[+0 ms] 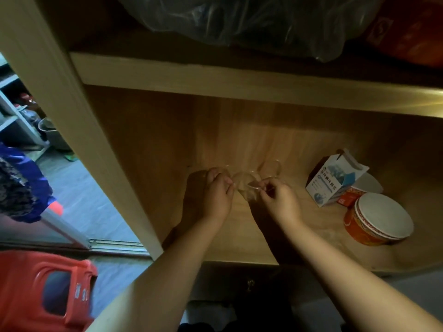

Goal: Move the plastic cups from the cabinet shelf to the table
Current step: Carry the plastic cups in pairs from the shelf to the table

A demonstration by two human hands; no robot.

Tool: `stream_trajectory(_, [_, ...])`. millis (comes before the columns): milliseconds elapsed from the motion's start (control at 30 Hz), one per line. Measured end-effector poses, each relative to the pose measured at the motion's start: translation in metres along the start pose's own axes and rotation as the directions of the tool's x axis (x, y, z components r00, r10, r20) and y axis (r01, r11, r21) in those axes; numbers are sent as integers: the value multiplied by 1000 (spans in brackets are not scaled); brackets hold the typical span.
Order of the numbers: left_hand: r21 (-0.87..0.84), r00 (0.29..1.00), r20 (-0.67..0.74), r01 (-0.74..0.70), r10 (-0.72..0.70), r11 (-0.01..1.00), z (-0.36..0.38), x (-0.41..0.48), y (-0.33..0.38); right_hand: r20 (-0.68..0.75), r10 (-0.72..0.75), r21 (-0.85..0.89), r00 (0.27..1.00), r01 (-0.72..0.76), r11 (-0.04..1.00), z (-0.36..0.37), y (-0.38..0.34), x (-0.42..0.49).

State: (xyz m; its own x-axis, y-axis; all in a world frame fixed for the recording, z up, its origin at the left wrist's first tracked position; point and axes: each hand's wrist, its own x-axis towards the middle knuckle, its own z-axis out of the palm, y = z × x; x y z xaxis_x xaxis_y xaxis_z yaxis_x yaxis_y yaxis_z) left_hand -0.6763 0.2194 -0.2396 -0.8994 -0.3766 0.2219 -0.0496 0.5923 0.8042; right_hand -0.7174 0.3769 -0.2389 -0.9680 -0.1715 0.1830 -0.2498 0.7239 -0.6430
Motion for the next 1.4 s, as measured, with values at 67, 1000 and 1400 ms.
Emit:
stream_trajectory(67, [0,999,13,-32,32,999,-6,-14,-4,21,-19,5,1000,19,1000,-1,0,-10])
stream_trajectory(1000, [-230,954,144,289,-262,929,-6,-19,5,117,40,72,992,-49,996,10,-17,-19])
stream_trajectory(1400, [-347,945,194,318,-264,882,-44,-58,32,175,59,306,983,-111,946,-36,-37,-62])
